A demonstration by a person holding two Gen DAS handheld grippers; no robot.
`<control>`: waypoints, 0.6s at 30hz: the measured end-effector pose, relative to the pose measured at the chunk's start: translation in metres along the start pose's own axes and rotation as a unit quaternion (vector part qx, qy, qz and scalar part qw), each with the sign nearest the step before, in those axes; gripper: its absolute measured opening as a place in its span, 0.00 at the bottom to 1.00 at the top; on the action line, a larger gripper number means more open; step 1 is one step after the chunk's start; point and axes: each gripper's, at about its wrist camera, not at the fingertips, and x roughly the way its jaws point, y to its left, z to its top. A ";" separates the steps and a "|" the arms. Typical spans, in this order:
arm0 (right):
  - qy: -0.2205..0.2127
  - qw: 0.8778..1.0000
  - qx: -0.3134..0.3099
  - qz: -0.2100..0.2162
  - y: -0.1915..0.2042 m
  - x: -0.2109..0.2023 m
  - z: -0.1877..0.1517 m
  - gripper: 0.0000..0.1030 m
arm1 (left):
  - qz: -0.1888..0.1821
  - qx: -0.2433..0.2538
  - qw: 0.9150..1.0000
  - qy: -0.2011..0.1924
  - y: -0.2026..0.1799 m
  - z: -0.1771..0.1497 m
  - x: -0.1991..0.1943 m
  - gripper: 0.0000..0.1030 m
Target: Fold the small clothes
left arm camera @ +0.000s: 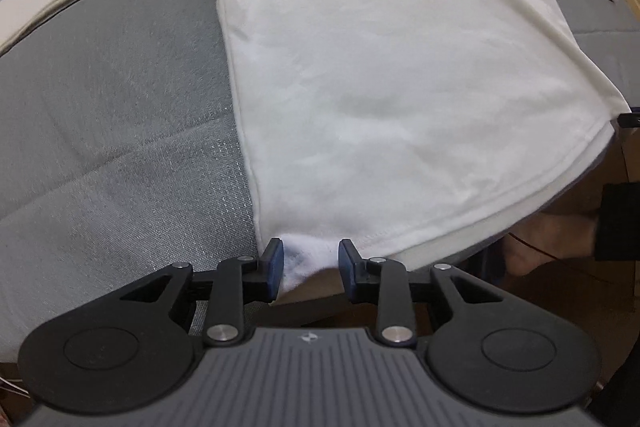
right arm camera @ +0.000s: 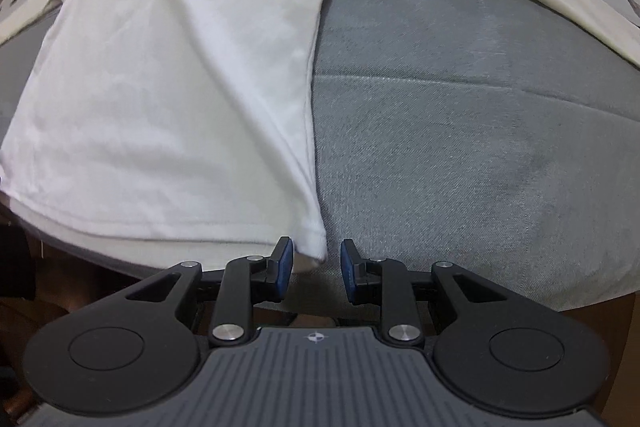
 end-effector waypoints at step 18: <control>-0.003 0.997 -0.074 -0.014 0.018 0.001 -0.001 0.05 | 0.024 0.023 0.999 -0.025 0.013 -0.020 -0.016 0.04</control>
